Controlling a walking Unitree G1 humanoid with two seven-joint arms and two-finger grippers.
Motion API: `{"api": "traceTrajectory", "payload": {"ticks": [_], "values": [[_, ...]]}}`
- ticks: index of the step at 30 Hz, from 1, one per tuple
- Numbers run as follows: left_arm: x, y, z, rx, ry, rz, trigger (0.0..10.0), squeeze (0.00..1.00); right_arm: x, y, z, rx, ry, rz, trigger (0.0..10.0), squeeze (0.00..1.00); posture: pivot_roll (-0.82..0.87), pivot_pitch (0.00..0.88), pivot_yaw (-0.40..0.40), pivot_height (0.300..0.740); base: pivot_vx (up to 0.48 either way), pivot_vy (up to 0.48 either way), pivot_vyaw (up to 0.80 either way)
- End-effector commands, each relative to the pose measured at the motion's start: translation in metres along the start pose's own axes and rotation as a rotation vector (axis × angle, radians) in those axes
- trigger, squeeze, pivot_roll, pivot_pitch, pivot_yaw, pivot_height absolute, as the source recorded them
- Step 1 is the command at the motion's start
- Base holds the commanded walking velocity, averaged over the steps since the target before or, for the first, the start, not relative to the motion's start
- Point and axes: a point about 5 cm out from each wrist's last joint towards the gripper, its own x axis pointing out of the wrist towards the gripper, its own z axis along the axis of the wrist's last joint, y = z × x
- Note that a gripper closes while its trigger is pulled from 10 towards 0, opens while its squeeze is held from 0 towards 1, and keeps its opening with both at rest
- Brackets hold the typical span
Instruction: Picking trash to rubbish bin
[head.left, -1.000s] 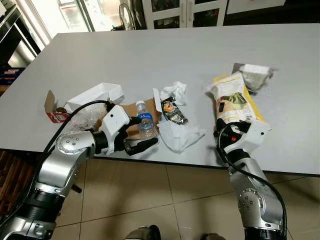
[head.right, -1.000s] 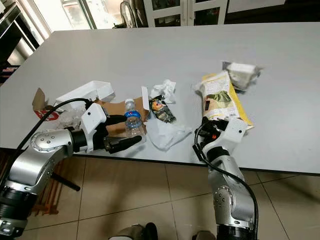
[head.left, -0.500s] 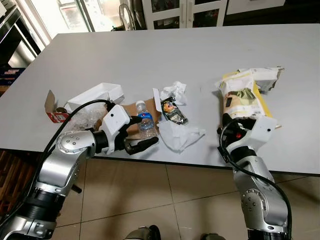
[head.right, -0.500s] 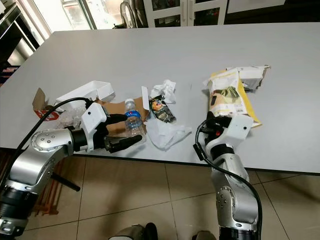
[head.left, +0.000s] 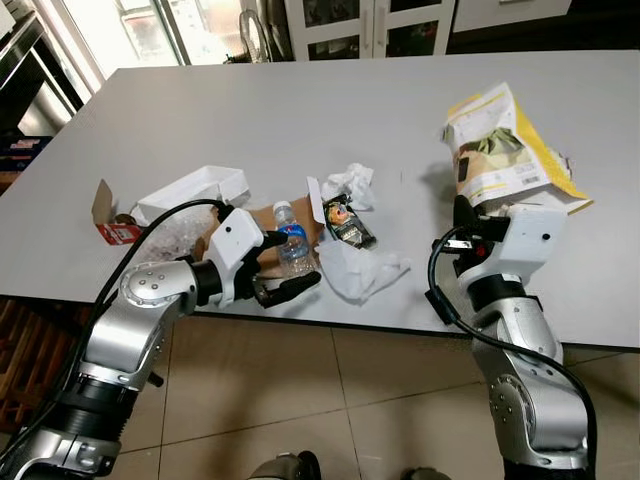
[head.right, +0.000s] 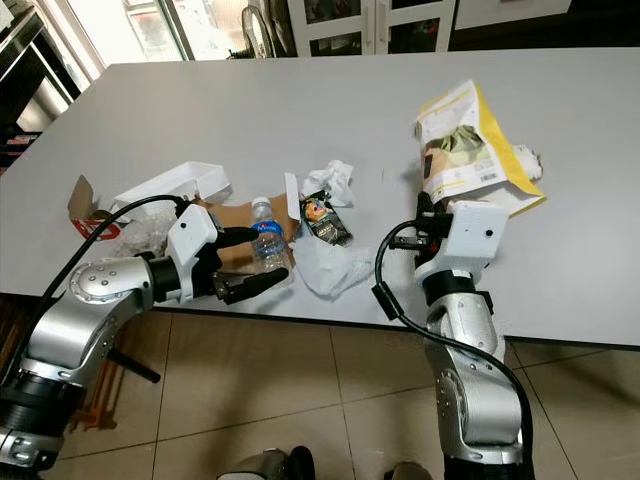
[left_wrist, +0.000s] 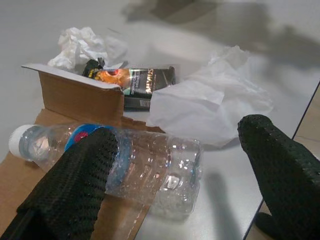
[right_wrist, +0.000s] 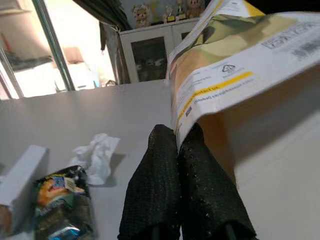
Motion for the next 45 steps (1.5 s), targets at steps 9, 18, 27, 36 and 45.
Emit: {"api": "traceTrajectory", "payload": {"ticks": [9,18,27,36,45], "values": [[0.009,0.004,0.008,-0.042,-0.096,0.102,10.0,0.0,-0.015,-0.002,0.011,-0.078,-0.029,-0.022,10.0,0.0,-0.09,0.09,0.112,0.74,0.0,0.0,0.0],[0.014,0.008,0.021,-0.103,-0.249,0.304,10.0,0.0,-0.031,-0.017,0.014,-0.154,-0.017,-0.128,10.0,0.0,-0.1,0.093,0.106,0.74,0.0,0.0,0.0],[0.012,0.005,0.026,-0.089,-0.332,0.51,10.0,0.0,-0.039,-0.022,0.014,-0.202,0.001,-0.162,10.0,0.0,-0.11,0.086,0.092,0.74,0.0,0.0,0.0],[0.018,-0.014,0.018,-0.114,-0.33,0.589,10.0,0.0,-0.04,-0.026,0.014,-0.224,0.012,-0.172,10.0,0.0,-0.1,0.068,0.063,0.74,0.0,0.0,0.0],[0.017,-0.016,0.016,-0.107,-0.318,0.6,10.0,0.0,-0.034,-0.021,0.012,-0.203,0.014,-0.156,10.0,0.0,-0.08,0.066,0.064,0.74,0.0,0.0,0.0]]}}
